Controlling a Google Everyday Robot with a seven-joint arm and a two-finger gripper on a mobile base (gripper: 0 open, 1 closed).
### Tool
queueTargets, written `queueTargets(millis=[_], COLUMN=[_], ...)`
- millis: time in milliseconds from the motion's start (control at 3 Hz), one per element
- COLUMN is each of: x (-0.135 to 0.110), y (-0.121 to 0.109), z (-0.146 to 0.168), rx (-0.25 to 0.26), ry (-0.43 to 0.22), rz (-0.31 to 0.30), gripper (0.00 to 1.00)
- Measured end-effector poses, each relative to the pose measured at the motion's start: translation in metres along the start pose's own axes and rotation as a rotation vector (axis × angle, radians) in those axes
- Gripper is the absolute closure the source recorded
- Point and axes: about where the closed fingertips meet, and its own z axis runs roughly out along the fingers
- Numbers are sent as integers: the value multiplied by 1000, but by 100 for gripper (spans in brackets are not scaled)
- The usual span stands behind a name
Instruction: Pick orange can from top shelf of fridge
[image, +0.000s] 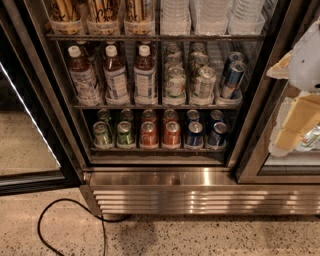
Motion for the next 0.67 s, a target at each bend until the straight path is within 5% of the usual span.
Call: queueTargets(millis=[667], x=[-7], y=[-1], z=[10], rx=[-1], ry=[-47], rz=[-13], gripper=[0])
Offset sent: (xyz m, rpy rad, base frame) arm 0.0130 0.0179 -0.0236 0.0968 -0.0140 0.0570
